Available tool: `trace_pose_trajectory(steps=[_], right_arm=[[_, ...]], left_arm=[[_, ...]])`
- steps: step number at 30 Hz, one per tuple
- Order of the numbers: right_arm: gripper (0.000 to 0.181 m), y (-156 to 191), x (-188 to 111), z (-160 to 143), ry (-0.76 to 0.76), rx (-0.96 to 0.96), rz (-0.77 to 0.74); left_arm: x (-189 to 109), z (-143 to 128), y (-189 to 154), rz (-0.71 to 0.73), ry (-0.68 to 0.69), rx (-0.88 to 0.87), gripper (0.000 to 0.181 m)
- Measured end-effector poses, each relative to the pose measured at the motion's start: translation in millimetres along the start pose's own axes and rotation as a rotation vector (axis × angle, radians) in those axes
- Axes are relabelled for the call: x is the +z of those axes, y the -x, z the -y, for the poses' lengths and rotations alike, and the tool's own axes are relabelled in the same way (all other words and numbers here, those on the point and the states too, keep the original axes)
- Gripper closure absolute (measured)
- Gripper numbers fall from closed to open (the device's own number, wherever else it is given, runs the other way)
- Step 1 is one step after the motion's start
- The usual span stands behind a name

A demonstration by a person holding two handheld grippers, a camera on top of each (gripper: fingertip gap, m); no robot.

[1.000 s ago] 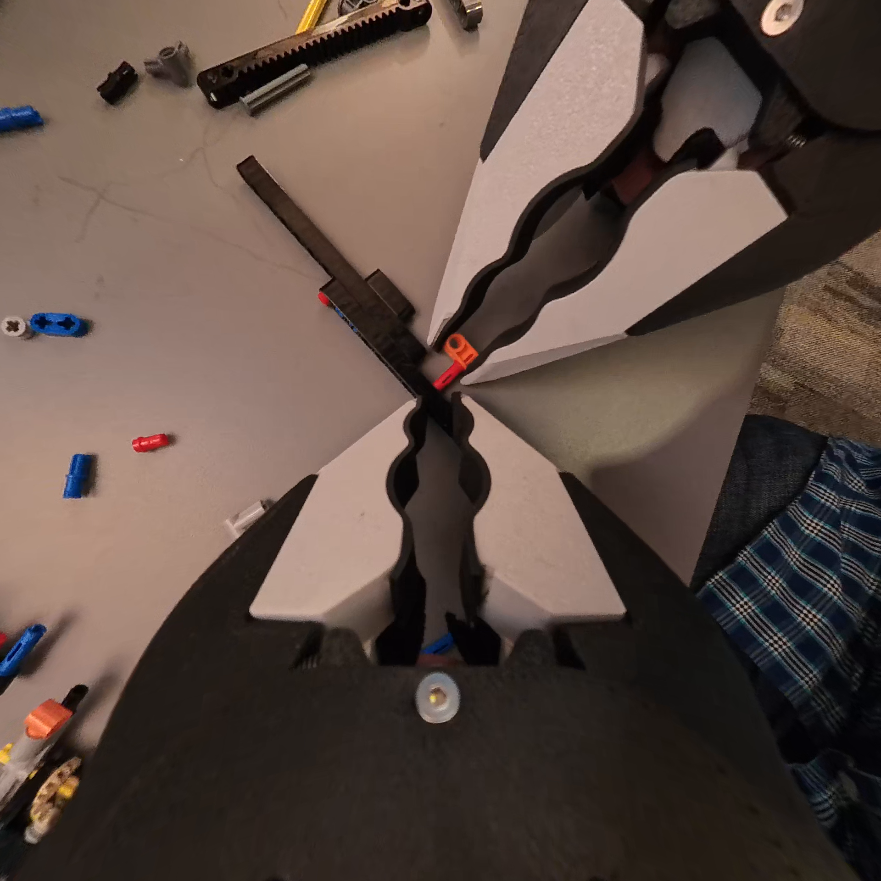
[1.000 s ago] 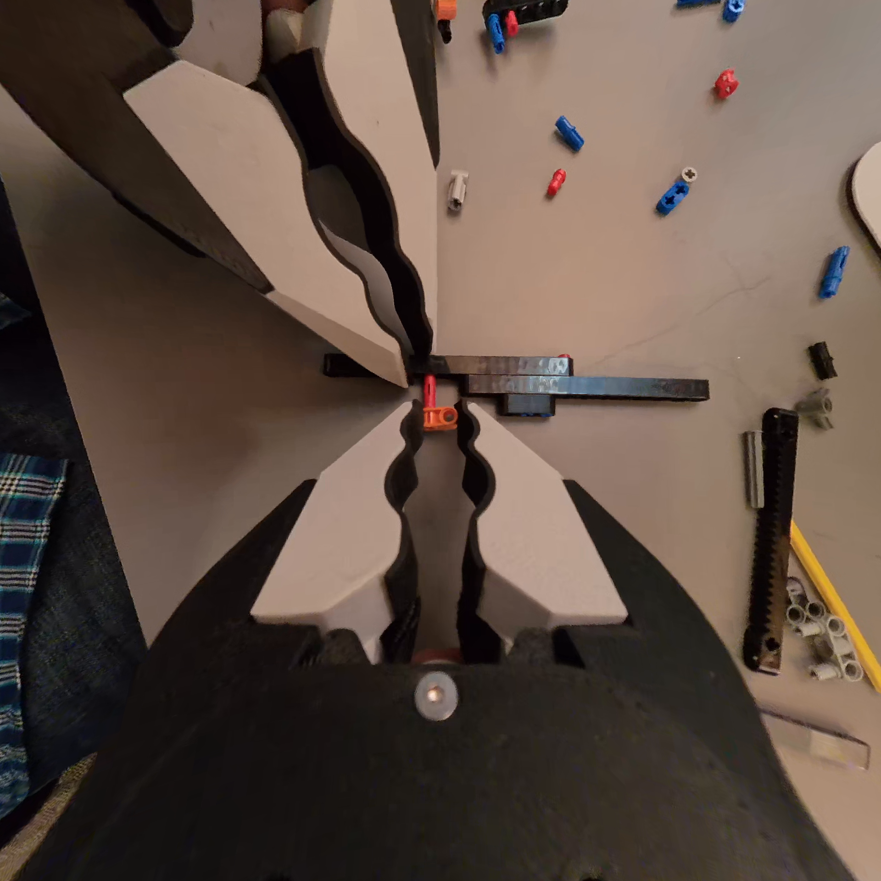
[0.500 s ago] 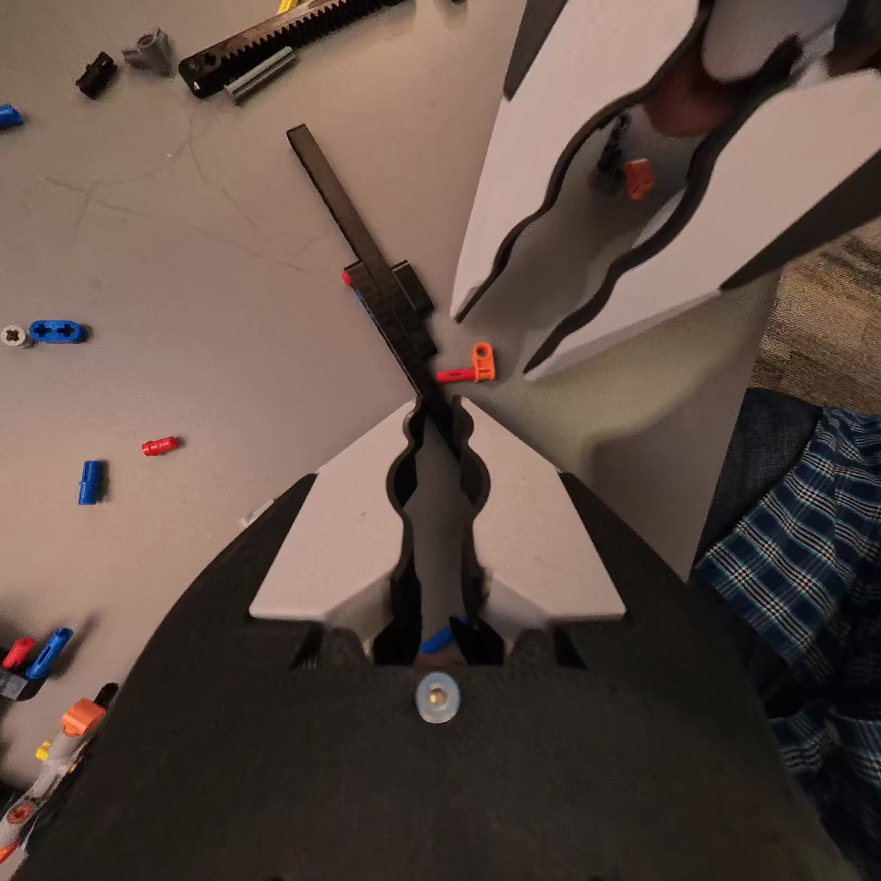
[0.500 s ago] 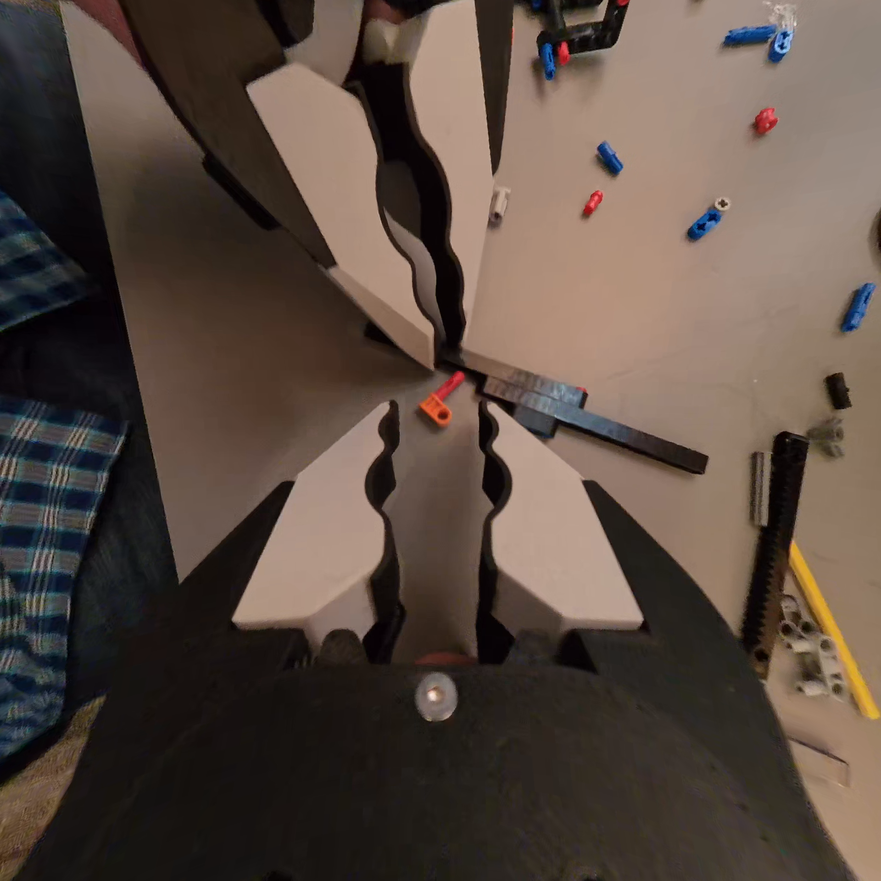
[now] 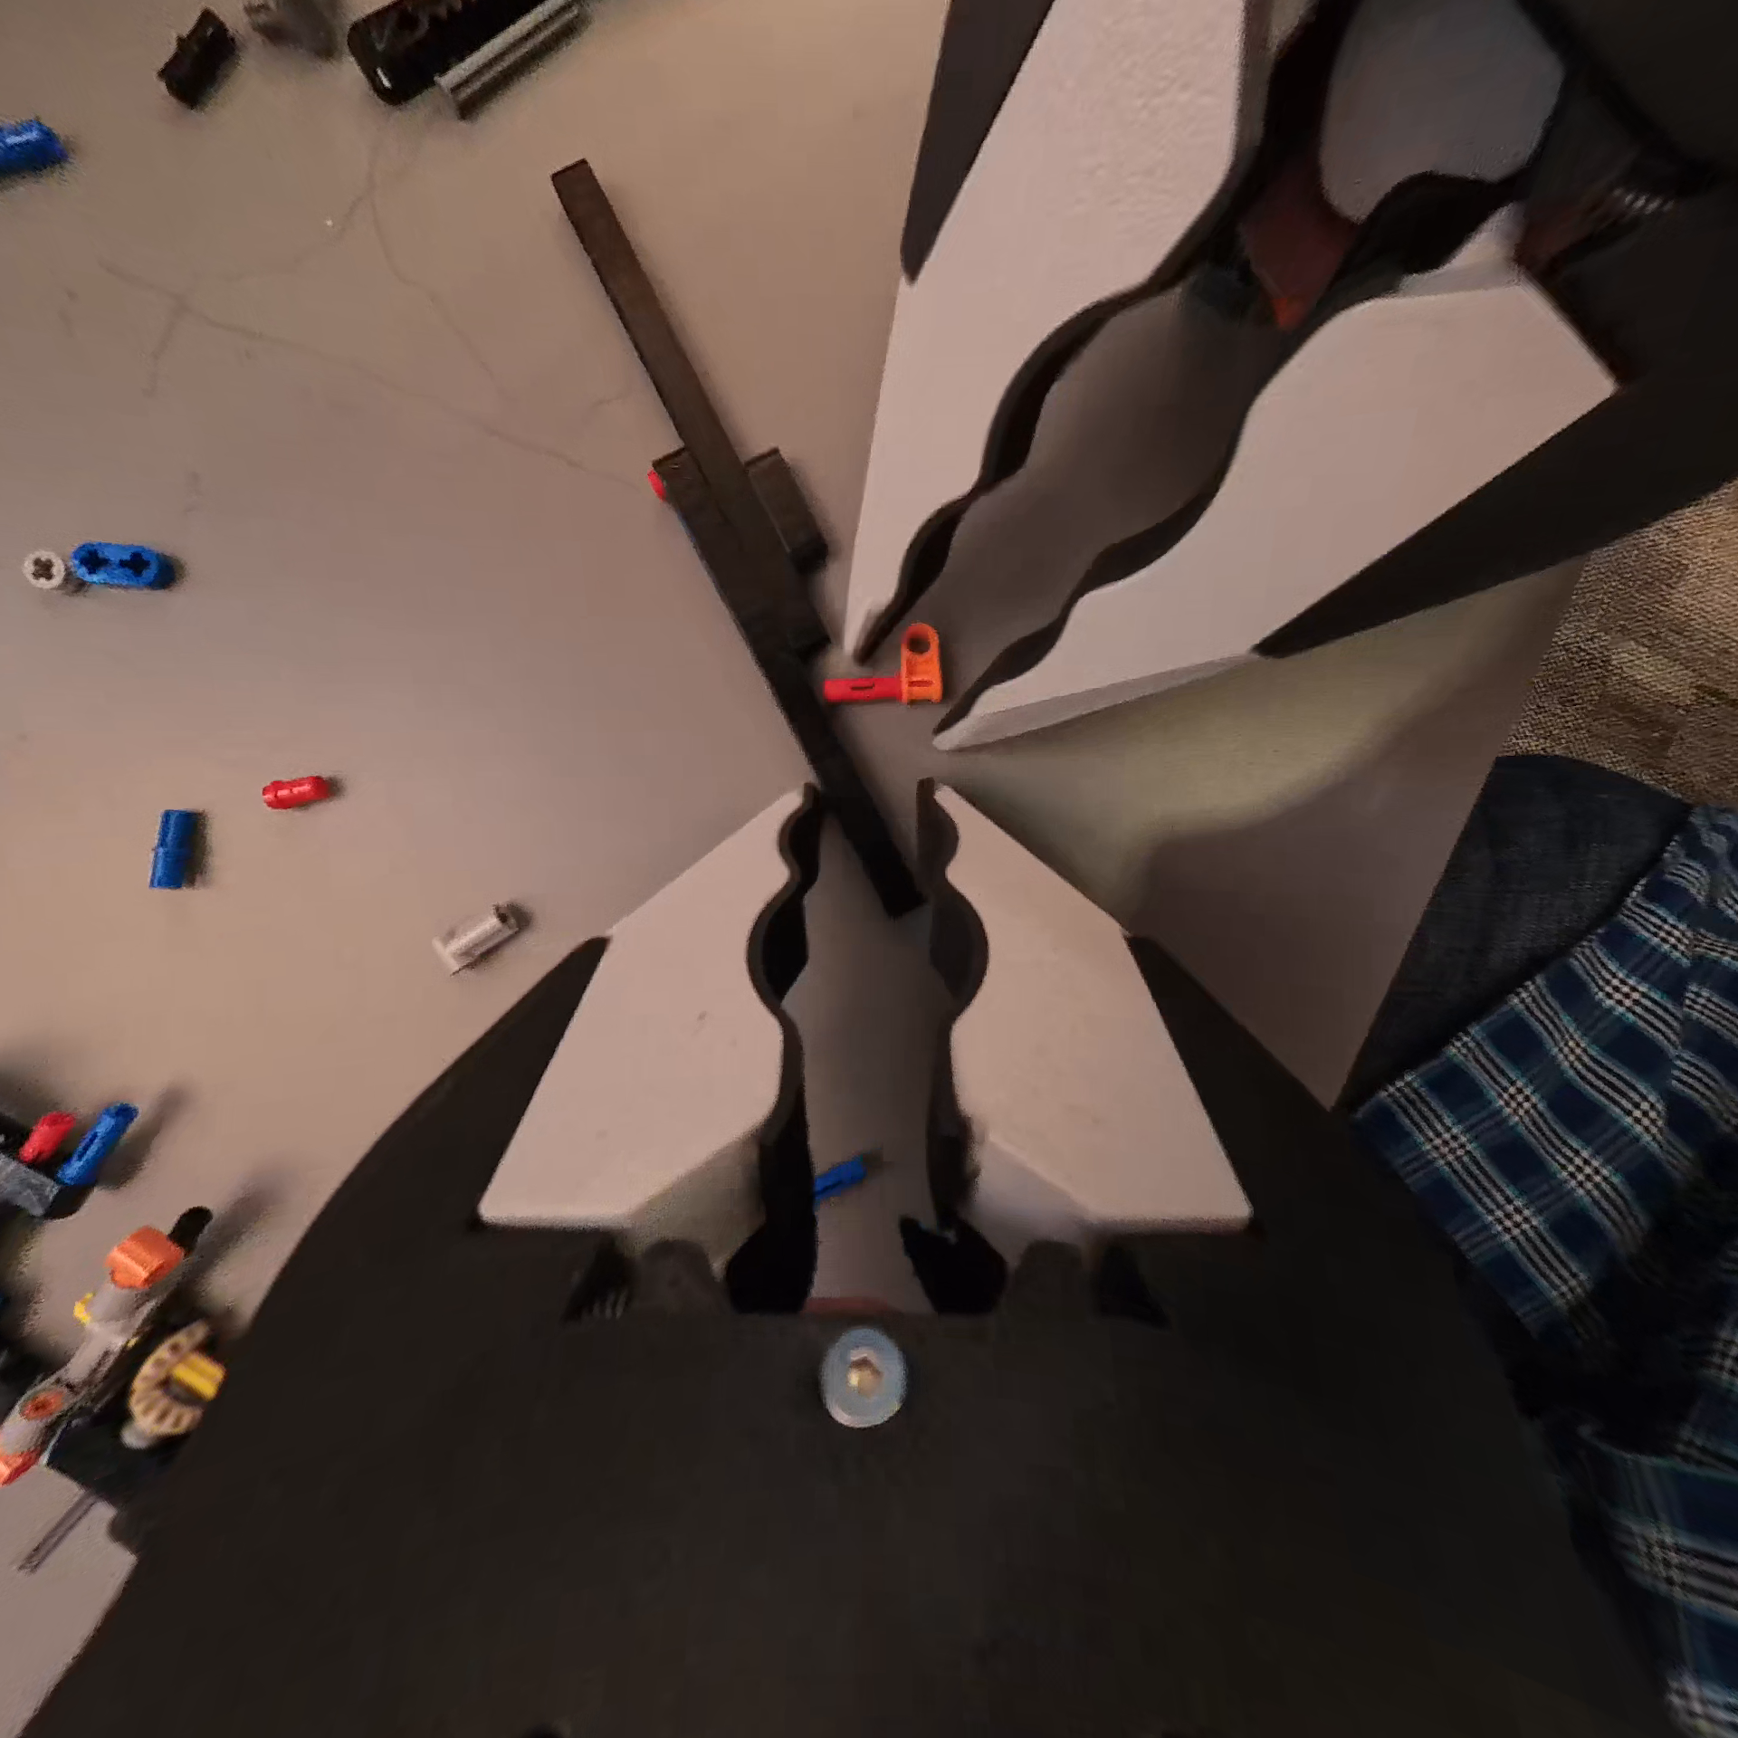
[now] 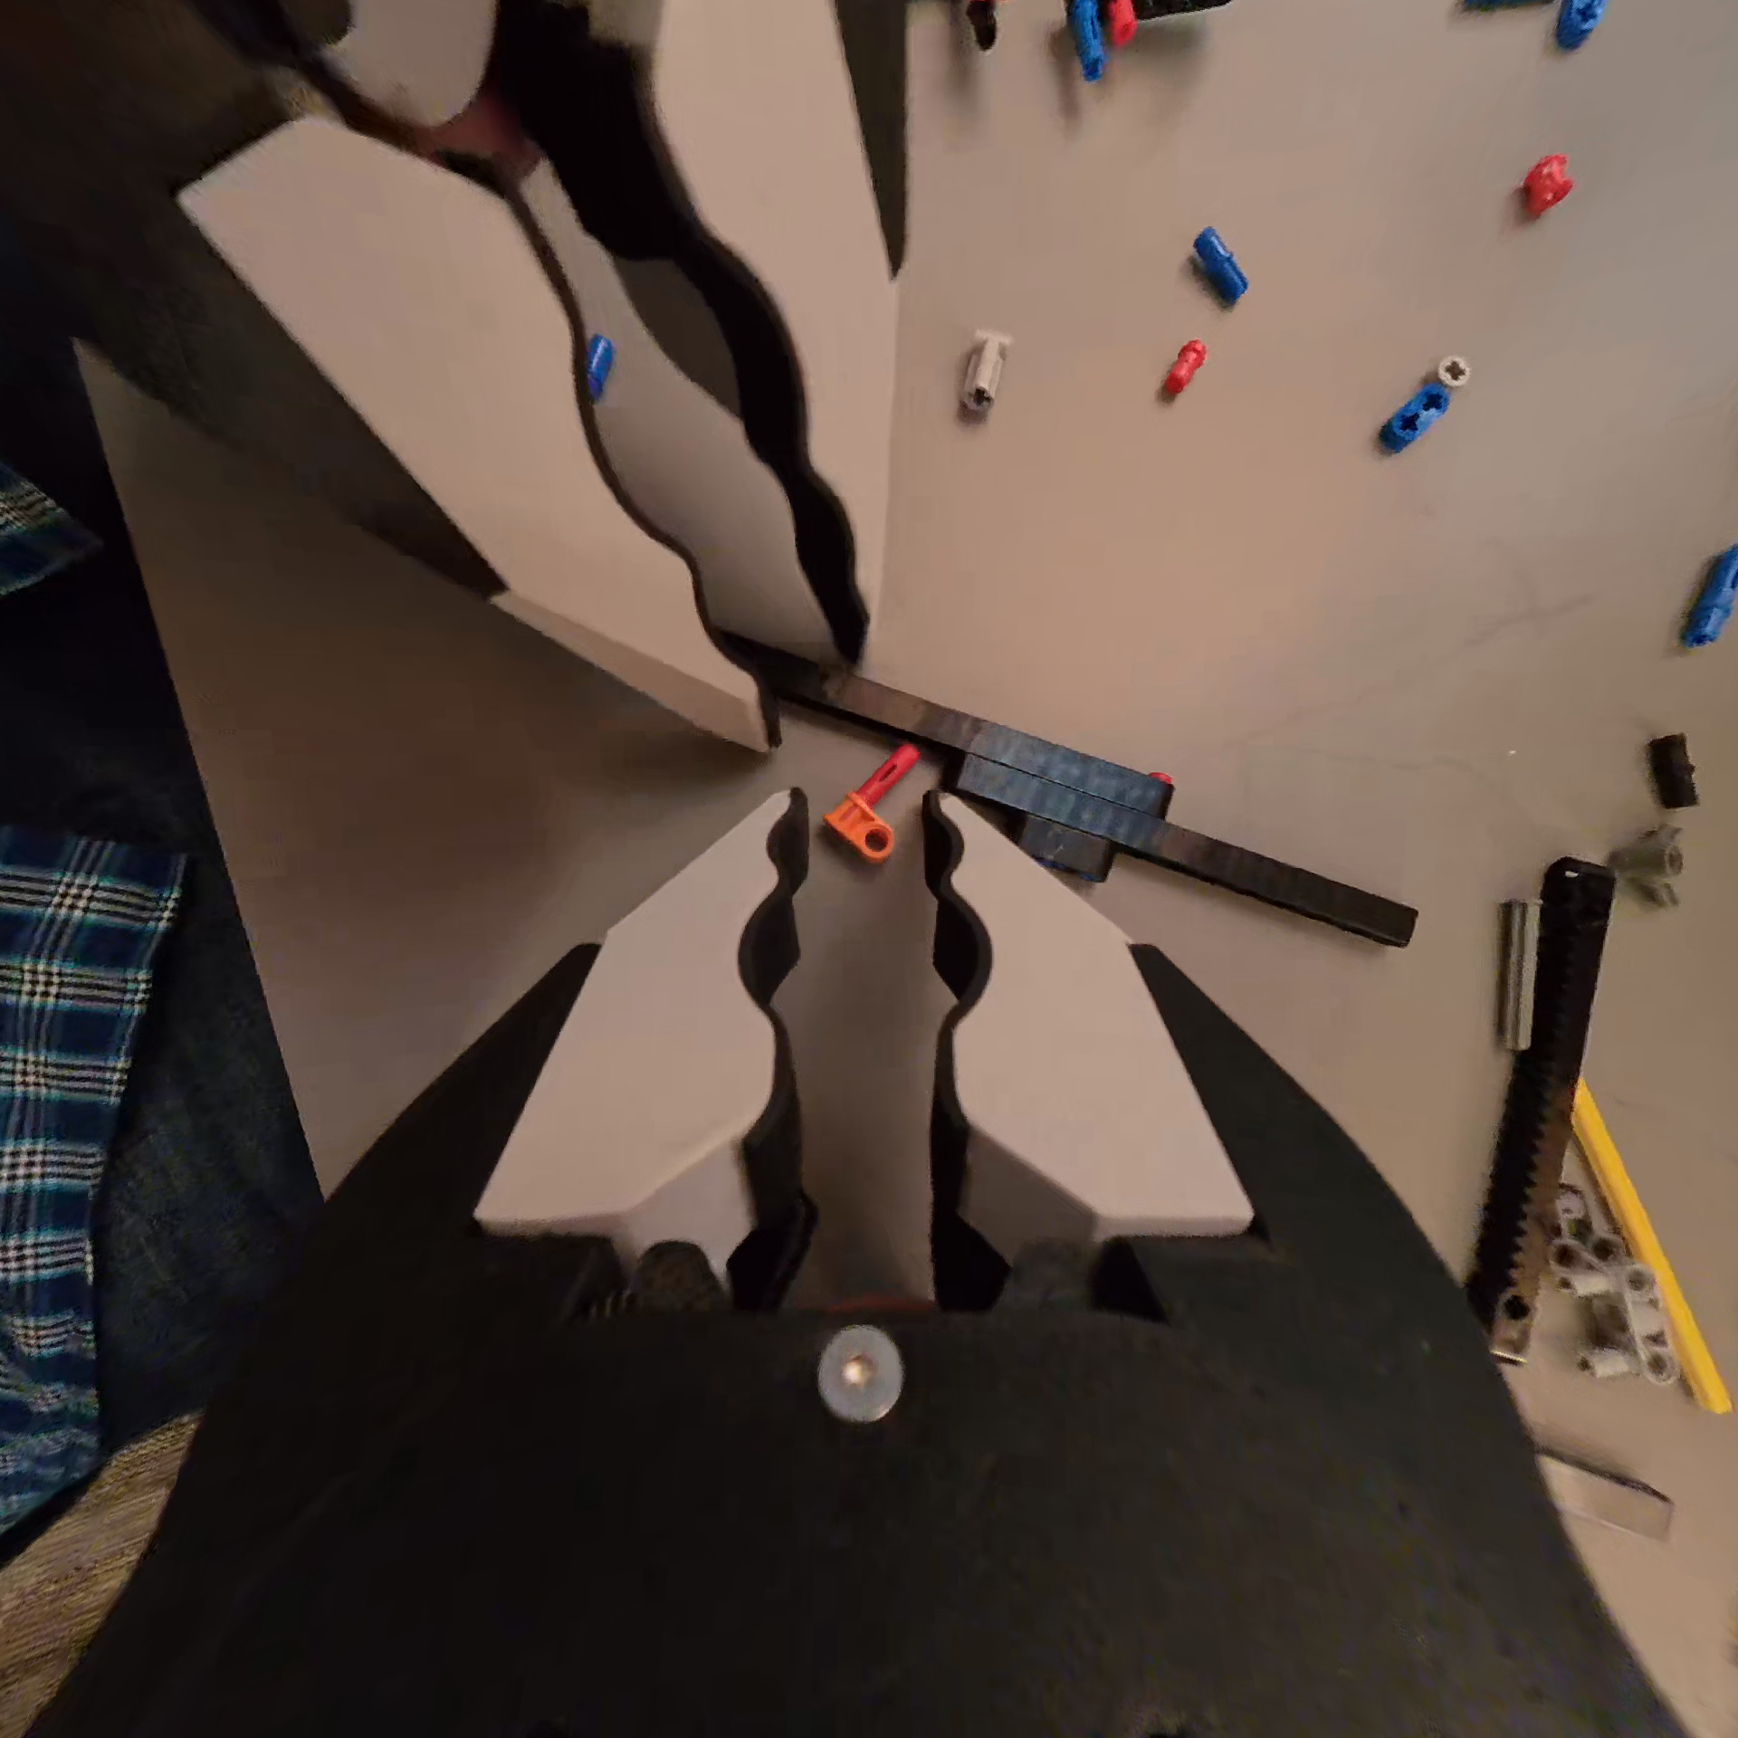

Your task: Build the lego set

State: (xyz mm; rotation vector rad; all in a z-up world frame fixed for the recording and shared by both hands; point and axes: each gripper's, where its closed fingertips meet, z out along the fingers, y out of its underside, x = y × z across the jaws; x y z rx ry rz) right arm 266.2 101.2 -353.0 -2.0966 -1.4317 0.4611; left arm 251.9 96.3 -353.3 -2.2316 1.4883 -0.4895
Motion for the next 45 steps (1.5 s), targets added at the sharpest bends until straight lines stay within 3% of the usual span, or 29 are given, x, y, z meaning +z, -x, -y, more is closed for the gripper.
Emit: trace_pose_trajectory(steps=[3,7,22,36,39,42,45], right_arm=[[0.172,2.1,0.5,0.4,-0.009,-0.003,0.0],[0.175,2.3,0.3,0.4,-0.015,-0.025,0.014],[0.176,-1.9,2.4,3.3,-0.056,-0.001,0.022],[0.176,-2.9,3.0,4.6,-0.054,-0.081,0.072],[0.17,1.0,-1.9,3.0,-0.037,-0.091,0.109],[0.144,-3.2,-13.4,6.4,-0.054,-0.157,0.091],[0.141,-9.3,-17.8,7.8,-0.033,-0.263,0.091]], left_arm=[[1.4,1.3,1.0,0.022,-0.003,-0.006,0.172],[1.6,1.4,1.3,0.006,-0.009,-0.008,0.174],[1.6,2.6,1.9,-0.096,-0.048,0.048,0.173],[2.6,2.9,1.7,-0.095,-0.015,0.104,0.173],[3.1,3.8,2.7,-0.089,-0.017,0.1,0.174],[3.1,3.5,2.7,-0.095,0.009,0.123,0.174],[3.2,3.6,2.9,-0.111,0.026,0.143,0.174]])
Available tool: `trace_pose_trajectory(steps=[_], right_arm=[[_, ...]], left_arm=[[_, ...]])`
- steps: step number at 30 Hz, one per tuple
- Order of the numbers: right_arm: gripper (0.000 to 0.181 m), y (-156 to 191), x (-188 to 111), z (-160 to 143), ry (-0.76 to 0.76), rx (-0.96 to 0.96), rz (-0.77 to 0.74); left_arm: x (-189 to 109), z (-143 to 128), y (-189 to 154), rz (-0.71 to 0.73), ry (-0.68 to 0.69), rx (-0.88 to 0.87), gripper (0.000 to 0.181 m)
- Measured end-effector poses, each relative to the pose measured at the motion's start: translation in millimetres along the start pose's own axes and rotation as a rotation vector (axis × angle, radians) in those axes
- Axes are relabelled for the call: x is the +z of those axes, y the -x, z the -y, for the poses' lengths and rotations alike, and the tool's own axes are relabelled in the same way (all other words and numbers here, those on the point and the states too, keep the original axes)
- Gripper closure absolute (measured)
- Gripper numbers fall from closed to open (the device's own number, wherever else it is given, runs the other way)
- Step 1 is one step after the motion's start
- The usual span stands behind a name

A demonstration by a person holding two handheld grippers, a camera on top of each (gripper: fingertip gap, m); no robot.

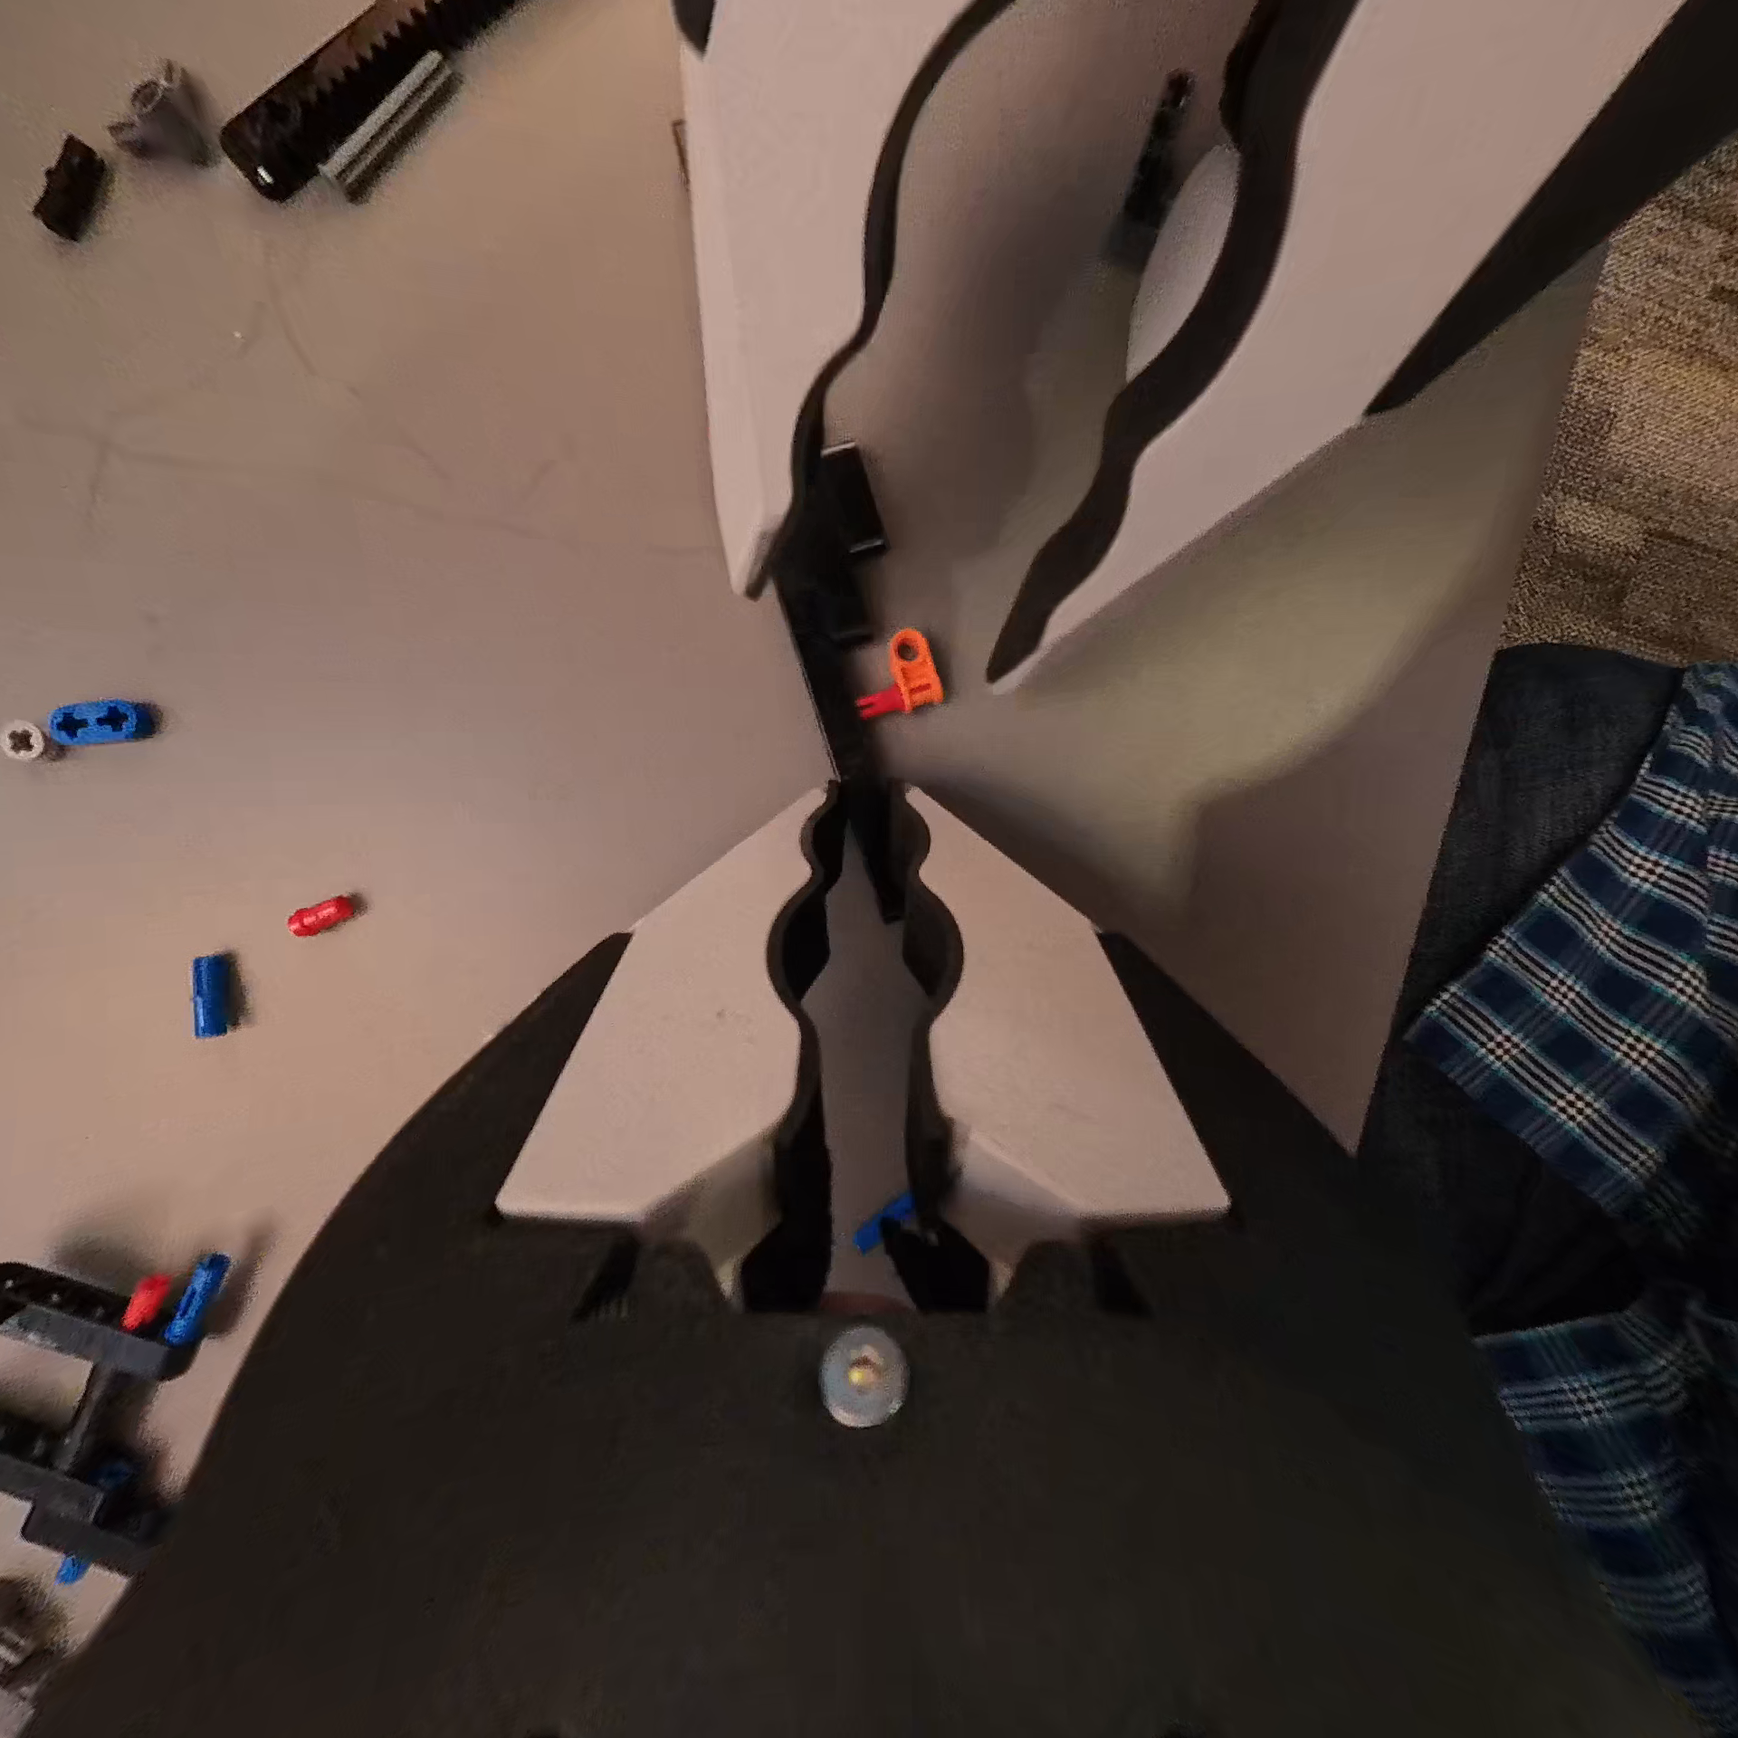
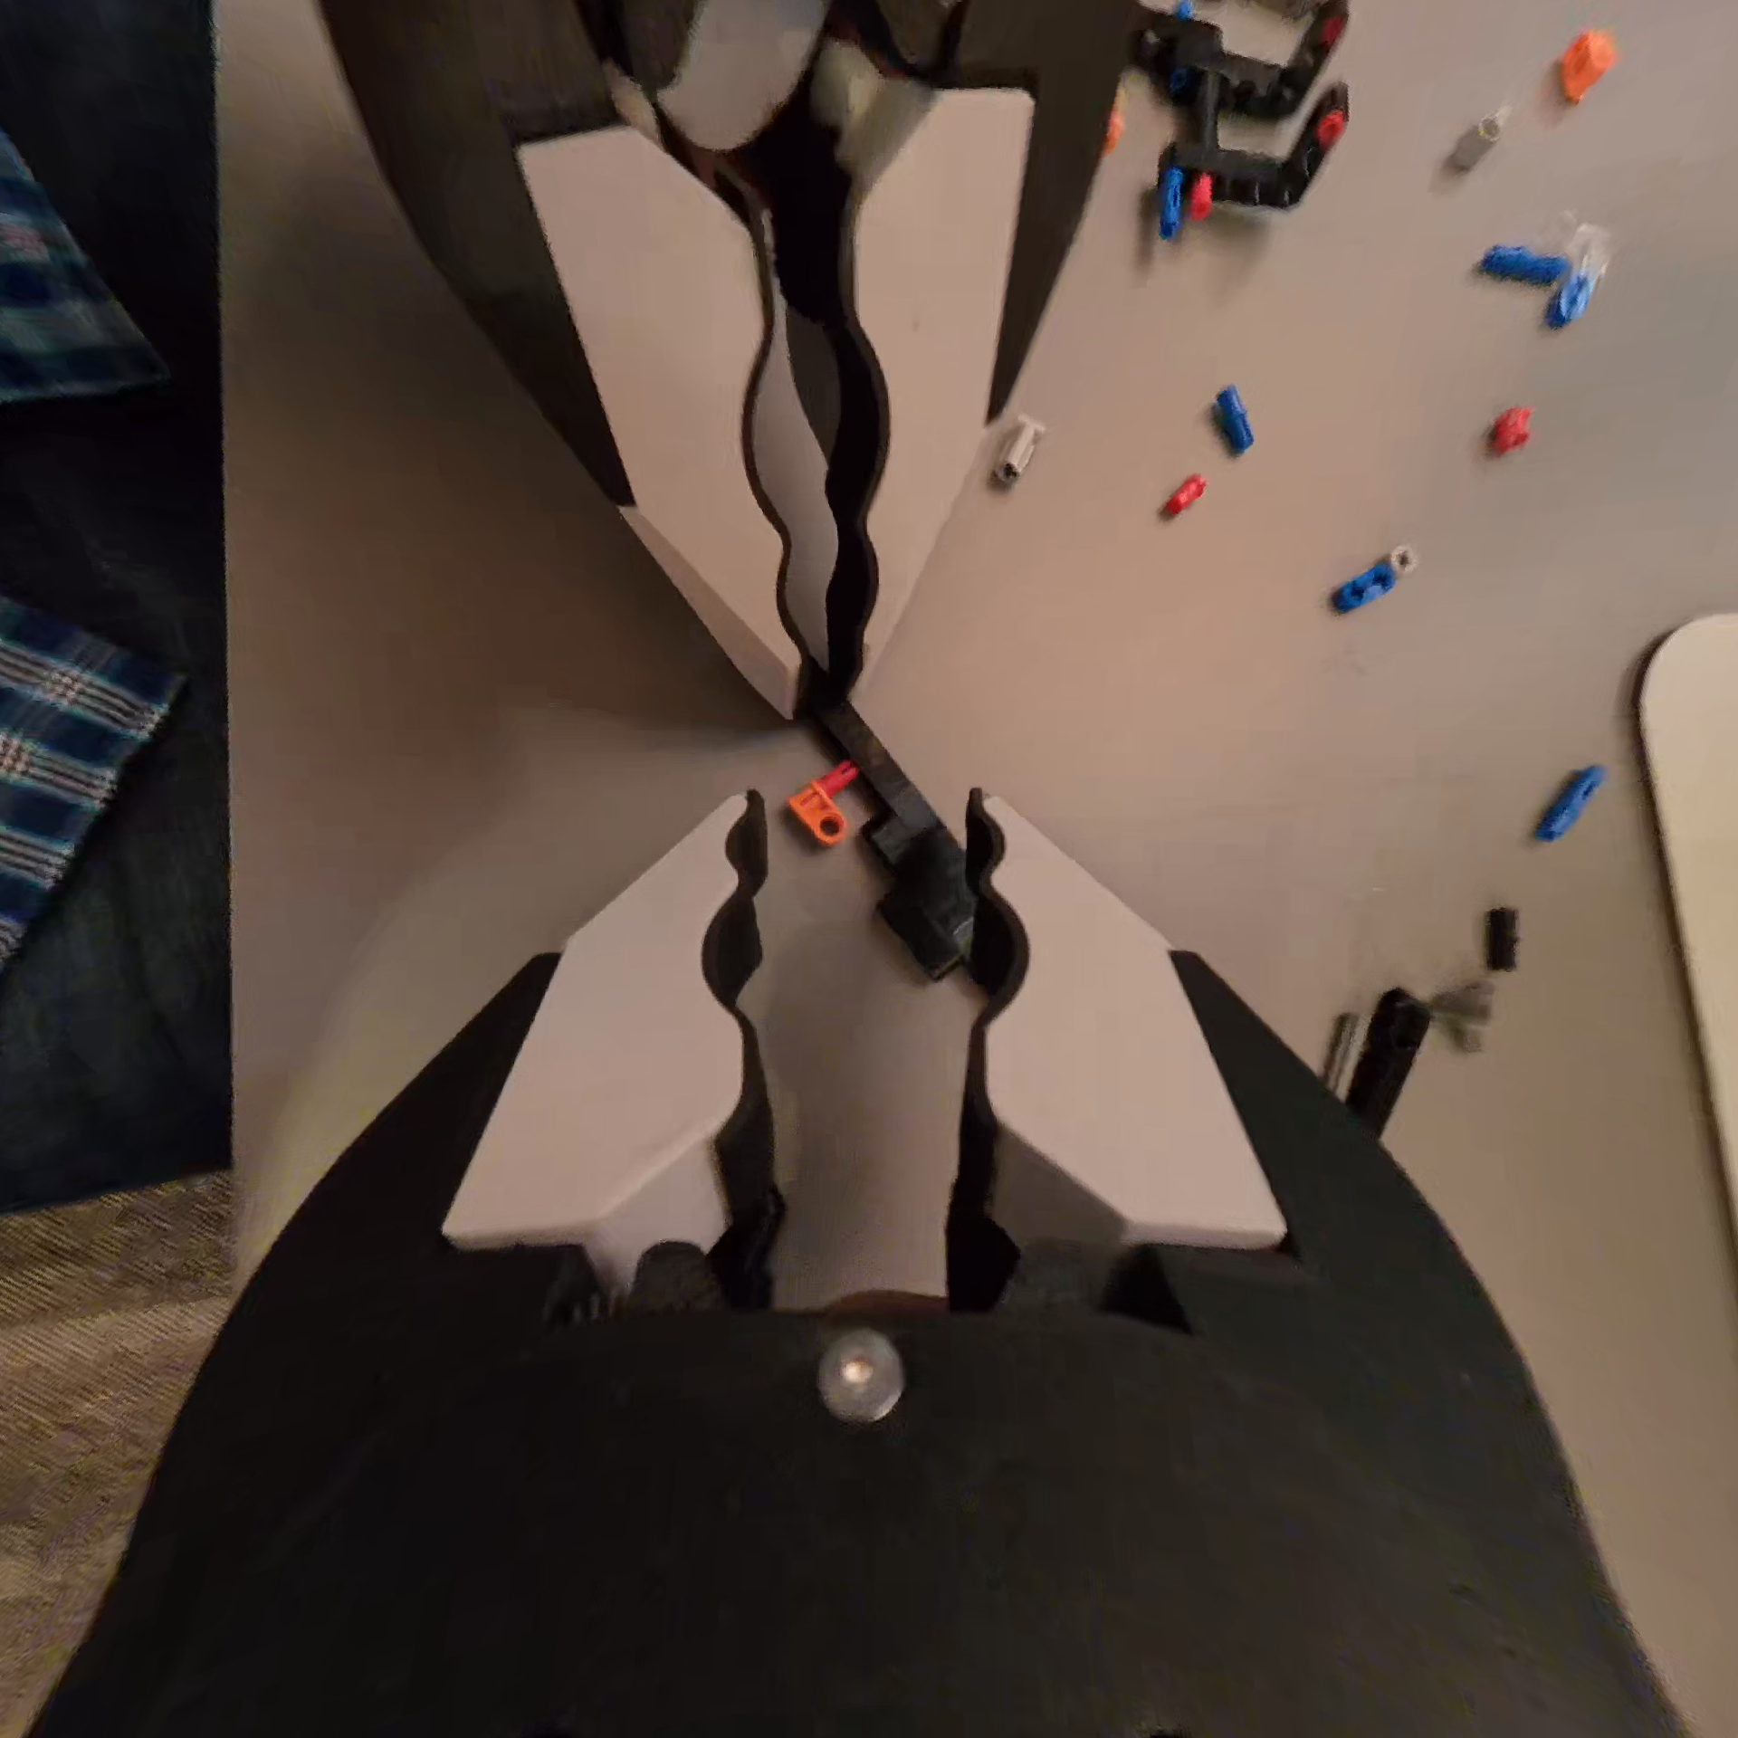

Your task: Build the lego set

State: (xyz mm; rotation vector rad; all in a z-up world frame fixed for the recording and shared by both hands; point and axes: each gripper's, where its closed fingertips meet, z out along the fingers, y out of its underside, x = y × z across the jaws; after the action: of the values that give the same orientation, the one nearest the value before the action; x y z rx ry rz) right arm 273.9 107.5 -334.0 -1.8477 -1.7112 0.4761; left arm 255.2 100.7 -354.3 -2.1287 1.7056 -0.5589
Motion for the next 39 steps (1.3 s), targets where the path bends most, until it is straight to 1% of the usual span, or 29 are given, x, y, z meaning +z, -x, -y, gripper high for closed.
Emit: trace_pose_trajectory(steps=[4,7,8,9,16,20,21,22,24,27,31,32,33,36,39], right_arm=[[0.137,4.3,11.1,-7.7,0.074,-0.123,0.068],[0.145,3.9,14.4,-8.8,0.072,-0.137,0.113],[0.154,4.9,14.7,-8.8,0.065,-0.138,0.131],[0.154,5.4,15.0,-8.5,0.057,-0.136,0.138],[0.156,7.3,14.6,-8.8,-0.007,-0.12,0.151],[0.157,6.8,14.8,-8.8,-0.016,-0.131,0.161],[0.158,5.2,15.6,-8.2,-0.016,-0.131,0.152],[0.165,3.8,16.3,-8.0,-0.014,-0.129,0.143],[0.165,3.3,16.4,-8.0,-0.008,-0.133,0.137],[0.166,3.2,16.8,-7.5,-0.012,-0.13,0.13],[0.164,0.9,16.3,-7.7,-0.012,-0.093,0.121],[0.159,-1.7,15.0,-8.4,-0.001,-0.081,0.112],[0.147,-3.2,12.9,-7.6,-0.002,-0.073,0.107],[0.148,-4.5,2.7,-1.8,-0.029,-0.077,0.085],[0.15,-8.7,-9.5,-0.6,-0.04,-0.063,0.044]], left_arm=[[0.2,0.4,0.2,-0.005,0.004,0.019,0.174],[0.2,0.2,-0.7,-0.014,0.004,0.035,0.175],[0.2,0.2,-0.7,-0.016,0.003,0.038,0.175],[0.2,0.2,-0.7,-0.017,0.003,0.04,0.175],[0.1,-0.2,-0.8,-0.011,-0.006,0.05,0.175],[0.1,-0.2,-0.8,-0.014,-0.013,0.039,0.175],[0.7,0.8,-4.4,-0.037,-0.023,0.03,0.175],[0.7,0.9,-4.2,-0.031,-0.024,0.033,0.175],[0.6,0.1,-2.7,-0.014,-0.018,0.036,0.175],[0.3,0.2,-2.0,-0.027,-0.024,0.021,0.175],[0.6,1.3,-2.4,-0.007,-0.014,0.019,0.175],[0.6,1.3,-2.5,-0.005,-0.014,0.013,0.175],[0.6,1.3,-2.6,-0.001,-0.015,0.013,0.175],[-0.1,0.9,-1.1,0.024,-0.006,0.012,0.172],[-6.3,5.3,1.4,0.034,-0.045,-0.008,0.165]])
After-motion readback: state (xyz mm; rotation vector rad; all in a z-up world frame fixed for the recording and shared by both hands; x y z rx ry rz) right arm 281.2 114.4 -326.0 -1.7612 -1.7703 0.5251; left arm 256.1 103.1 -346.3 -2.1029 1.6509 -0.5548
